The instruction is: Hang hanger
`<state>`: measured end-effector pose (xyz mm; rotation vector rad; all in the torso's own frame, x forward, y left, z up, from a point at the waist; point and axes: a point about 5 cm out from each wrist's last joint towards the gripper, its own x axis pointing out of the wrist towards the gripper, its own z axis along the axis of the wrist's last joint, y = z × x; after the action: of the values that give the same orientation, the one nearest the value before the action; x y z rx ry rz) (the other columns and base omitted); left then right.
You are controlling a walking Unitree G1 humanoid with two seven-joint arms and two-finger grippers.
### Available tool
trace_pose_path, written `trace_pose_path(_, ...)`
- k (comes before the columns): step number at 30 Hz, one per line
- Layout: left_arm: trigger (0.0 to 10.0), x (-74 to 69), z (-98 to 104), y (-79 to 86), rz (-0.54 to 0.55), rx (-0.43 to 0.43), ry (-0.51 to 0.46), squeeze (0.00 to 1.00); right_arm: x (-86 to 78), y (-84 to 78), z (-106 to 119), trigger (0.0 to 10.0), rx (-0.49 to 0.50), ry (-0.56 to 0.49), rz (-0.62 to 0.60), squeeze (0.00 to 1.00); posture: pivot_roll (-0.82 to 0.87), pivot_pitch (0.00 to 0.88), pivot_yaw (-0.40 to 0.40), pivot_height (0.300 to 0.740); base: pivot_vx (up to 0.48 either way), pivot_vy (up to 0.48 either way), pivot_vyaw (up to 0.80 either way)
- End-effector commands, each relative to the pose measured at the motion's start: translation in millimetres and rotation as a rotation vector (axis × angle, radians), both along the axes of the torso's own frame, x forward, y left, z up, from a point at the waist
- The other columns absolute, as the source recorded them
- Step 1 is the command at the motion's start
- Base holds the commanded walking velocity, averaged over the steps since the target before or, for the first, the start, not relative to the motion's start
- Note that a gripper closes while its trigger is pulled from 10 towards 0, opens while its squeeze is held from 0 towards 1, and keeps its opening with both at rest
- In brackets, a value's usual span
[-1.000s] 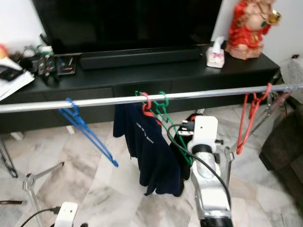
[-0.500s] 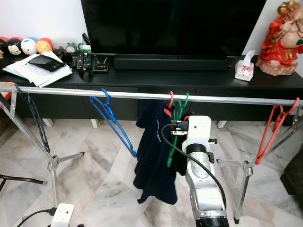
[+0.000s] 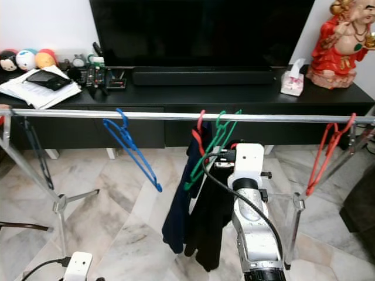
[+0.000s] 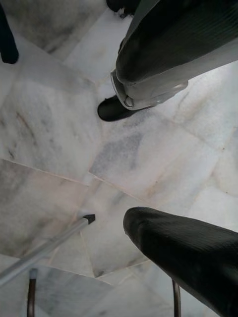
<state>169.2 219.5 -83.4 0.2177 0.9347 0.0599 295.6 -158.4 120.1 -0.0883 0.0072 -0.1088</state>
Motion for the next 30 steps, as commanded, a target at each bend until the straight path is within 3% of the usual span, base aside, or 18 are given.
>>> trace_pose_path(1, 10.0, -3.1, -2.4, -3.9, -0.01, -0.007, 0.019, 0.0, 0.5, -3.3, 5.0, 10.0, -0.001, -0.02, -0.01, 0.0, -0.07, 0.064, -0.028, 0.74, 0.0, -0.398, 0.0)
trace_pose_path(14, 10.0, -2.3, -2.1, -4.0, 0.005, -0.006, 0.012, 0.0, -0.6, 2.0, -6.1, 10.0, -0.006, 0.03, 0.035, 0.0, -0.07, 0.062, -0.031, 0.74, 0.0, -0.326, 0.0)
trace_pose_path(22, 10.0, 25.6, 14.8, 3.2, 0.034, 0.013, -0.128, 0.0, -7.1, -3.3, -31.1, 10.0, -0.027, 0.119, 0.036, 0.0, -0.08, 0.062, -0.032, 0.74, 0.0, 0.0, 0.0)
trace_pose_path(26, 10.0, 53.7, 38.9, 14.1, 0.077, 0.047, -0.323, 0.0, -13.0, -7.3, -50.6, 10.0, -0.039, 0.186, 0.036, 0.0, -0.08, 0.062, -0.032, 0.74, 0.0, 0.0, 0.0)
trace_pose_path(30, 10.0, 68.9, 54.3, 19.2, 0.101, 0.051, -0.434, 0.0, -16.4, -9.1, -61.8, 10.0, -0.046, 0.221, 0.034, 0.0, -0.08, 0.061, -0.032, 0.74, 0.0, 0.0, 0.0)
